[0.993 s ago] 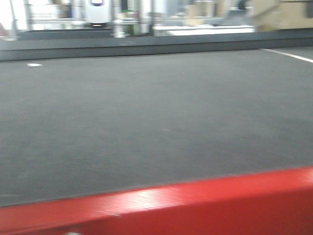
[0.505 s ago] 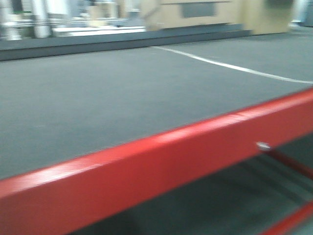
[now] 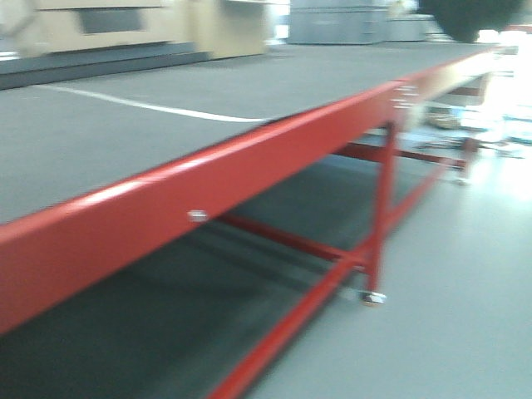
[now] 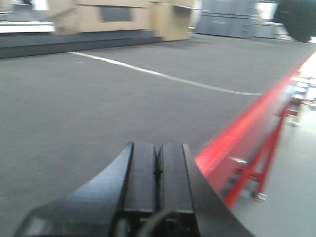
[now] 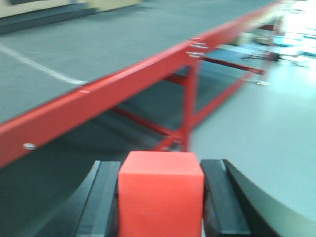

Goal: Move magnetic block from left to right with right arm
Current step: 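Drive the base away from the first table carrying the cube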

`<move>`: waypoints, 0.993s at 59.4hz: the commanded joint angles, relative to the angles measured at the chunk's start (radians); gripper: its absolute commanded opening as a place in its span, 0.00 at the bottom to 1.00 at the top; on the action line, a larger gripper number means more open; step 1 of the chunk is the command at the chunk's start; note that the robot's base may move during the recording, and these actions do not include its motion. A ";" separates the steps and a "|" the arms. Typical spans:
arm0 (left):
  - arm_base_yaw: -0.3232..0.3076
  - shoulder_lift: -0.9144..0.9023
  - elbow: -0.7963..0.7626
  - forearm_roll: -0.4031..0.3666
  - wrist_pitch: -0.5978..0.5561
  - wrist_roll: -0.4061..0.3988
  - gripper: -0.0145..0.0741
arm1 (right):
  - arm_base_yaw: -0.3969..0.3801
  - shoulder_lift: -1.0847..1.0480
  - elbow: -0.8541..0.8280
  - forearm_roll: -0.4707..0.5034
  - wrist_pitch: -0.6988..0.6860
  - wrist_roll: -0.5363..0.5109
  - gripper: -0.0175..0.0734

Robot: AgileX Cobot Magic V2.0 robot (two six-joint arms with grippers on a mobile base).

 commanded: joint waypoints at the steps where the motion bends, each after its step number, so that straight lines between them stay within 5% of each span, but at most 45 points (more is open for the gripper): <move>1: 0.003 -0.014 0.010 0.000 -0.090 -0.004 0.03 | -0.003 0.017 -0.026 -0.006 -0.084 -0.007 0.36; 59: 0.003 -0.014 0.010 0.000 -0.090 -0.004 0.03 | -0.003 0.017 -0.026 -0.006 -0.084 -0.007 0.36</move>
